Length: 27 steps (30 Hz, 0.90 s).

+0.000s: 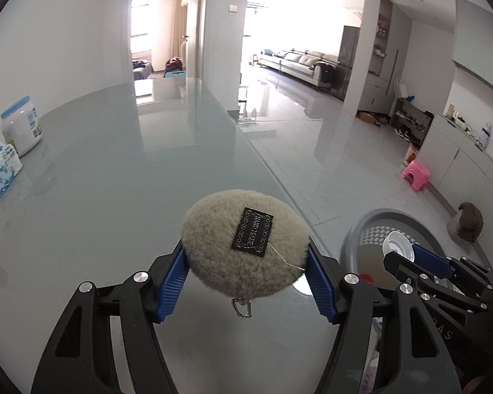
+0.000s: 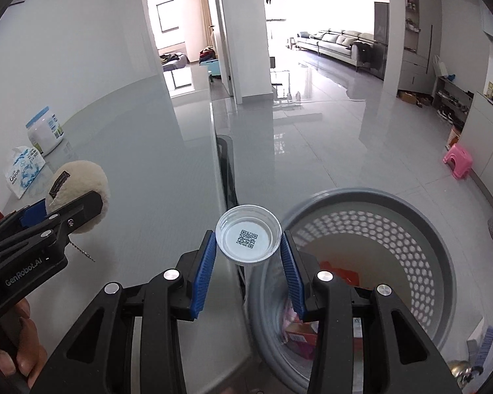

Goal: Collect trash
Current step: 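Carry the felt ball and white cap over the grey basket, then open both tools to drop the ball and cap into the basket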

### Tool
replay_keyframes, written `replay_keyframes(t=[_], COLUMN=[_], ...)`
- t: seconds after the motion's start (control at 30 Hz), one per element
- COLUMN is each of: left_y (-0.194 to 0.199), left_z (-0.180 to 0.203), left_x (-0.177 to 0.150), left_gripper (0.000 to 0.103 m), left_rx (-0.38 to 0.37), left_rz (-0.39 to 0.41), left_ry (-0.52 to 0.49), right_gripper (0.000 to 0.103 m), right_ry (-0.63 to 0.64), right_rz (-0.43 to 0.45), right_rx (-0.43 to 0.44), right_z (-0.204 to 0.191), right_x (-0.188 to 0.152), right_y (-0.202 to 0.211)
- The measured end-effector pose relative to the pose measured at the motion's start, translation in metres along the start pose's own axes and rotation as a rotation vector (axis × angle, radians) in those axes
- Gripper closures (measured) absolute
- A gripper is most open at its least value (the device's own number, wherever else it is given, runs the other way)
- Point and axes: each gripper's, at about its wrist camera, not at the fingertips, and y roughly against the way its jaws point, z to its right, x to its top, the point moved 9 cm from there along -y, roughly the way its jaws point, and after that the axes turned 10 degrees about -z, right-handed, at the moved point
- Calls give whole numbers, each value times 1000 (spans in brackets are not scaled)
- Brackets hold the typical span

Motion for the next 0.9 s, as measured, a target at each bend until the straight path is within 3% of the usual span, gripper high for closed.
replay_keyframes(t=[0.17,0.37,0.53,0.8,0.9], left_y=[-6,-16,-31,-51,-50], left_z=[60,110,139,165,166], left_x=[-10,-19,-23,-21,-24], left_gripper=[39,39,39,36,31], left_rx=[-61,-92,-98,-99,-91], left_rz=[-29,-65,-99,-131,-125], left_ry=[-59,-128,-177,-209,-205], right_gripper=[64,64,64,63,43], right_ry=[-79,-144,-169,-207,-216], right_rz=[-5,-16,-24,-24,-11], right_rx=[-43,-67,-84,-34,-29], right_z=[61,108,126,133,136], right_x=[-24,-41,-47,-43,-43], right_y=[14,20,17,11,13])
